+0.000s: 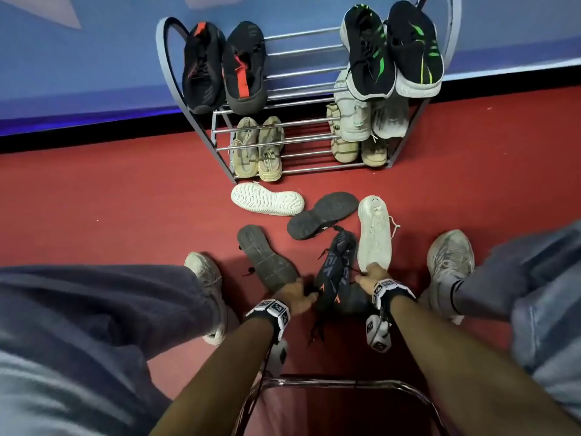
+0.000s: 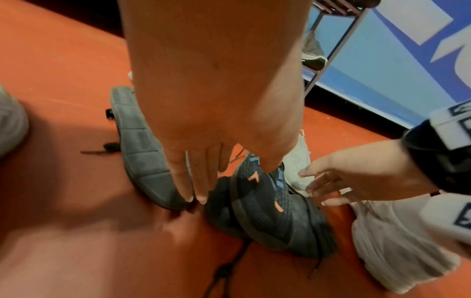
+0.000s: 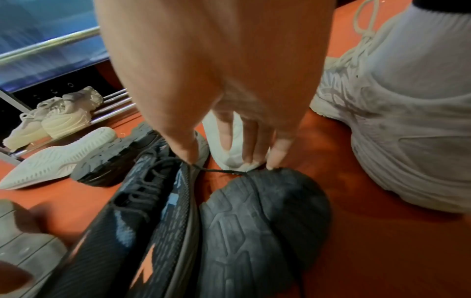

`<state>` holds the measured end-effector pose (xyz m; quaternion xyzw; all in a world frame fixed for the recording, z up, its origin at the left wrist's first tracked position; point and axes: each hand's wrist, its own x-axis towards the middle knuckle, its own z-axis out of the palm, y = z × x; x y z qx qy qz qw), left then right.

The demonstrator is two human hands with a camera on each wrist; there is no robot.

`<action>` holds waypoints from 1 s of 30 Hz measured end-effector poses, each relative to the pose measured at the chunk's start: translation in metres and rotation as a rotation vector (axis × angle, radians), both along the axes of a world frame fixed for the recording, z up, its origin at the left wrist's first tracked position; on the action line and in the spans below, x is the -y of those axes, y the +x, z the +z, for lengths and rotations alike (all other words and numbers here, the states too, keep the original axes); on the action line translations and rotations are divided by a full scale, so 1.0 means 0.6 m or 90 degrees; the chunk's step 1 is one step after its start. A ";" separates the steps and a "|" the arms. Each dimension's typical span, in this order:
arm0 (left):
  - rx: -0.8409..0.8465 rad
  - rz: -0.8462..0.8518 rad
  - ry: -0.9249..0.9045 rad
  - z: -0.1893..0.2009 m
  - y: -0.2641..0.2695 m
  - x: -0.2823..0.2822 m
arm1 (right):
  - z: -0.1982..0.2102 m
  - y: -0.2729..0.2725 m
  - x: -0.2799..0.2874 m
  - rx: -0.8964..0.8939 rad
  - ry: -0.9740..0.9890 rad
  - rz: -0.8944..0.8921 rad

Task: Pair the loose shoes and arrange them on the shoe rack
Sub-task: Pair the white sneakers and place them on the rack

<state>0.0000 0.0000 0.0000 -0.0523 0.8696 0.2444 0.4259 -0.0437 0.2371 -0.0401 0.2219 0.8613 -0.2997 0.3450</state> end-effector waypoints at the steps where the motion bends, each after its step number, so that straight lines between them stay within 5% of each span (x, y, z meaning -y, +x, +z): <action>1: 0.013 0.025 0.022 -0.006 0.001 -0.009 | -0.002 -0.003 -0.002 -0.031 0.021 -0.043; 12: 0.035 0.119 0.007 -0.023 -0.023 -0.028 | -0.006 -0.028 -0.017 -0.045 0.019 -0.433; 18: 0.052 0.167 -0.007 -0.064 -0.011 0.014 | -0.034 -0.022 -0.025 0.000 -0.020 -0.426; 30: 0.017 0.216 -0.015 -0.061 -0.003 0.035 | 0.035 -0.023 -0.011 -0.035 -0.124 -0.463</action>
